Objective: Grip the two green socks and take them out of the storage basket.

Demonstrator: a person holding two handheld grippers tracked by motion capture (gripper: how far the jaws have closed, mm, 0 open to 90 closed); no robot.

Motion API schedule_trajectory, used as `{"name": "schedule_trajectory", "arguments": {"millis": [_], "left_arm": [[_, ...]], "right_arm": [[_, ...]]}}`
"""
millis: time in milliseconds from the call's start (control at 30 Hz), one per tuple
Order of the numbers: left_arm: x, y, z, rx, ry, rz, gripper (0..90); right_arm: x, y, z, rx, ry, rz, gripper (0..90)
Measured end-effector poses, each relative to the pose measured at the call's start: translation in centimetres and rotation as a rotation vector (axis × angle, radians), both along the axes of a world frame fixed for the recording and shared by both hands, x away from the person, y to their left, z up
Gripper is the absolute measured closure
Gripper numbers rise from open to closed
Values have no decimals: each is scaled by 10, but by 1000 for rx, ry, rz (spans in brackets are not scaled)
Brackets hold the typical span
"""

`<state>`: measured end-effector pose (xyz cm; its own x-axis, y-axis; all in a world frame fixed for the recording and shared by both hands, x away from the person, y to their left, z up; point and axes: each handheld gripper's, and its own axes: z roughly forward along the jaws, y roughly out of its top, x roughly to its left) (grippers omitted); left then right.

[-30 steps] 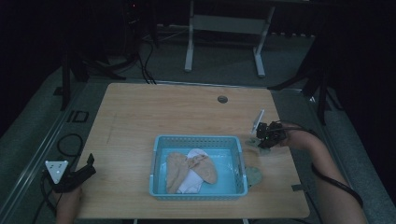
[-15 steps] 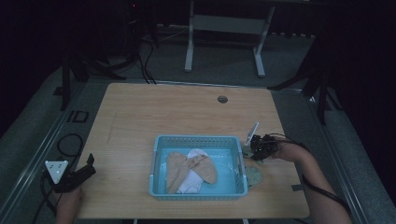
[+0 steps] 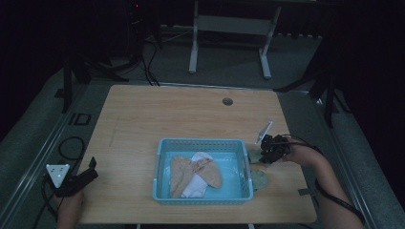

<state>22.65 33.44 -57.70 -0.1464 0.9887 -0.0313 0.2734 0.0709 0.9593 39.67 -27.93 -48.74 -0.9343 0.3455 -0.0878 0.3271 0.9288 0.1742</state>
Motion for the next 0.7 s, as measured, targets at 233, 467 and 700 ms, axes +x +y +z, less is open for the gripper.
{"name": "schedule_trajectory", "arguments": {"millis": [233,467,700], "left_arm": [[0,0,0,1,0,0,13],[0,0,0,0,0,-1,14],[0,0,0,2,1,-2,14]], "right_arm": [[-2,-8,2,33,-29,-43,569],[-11,-29,8,120,-82,-133,518],[-20,-50,1,139,-66,-176,477]]}}
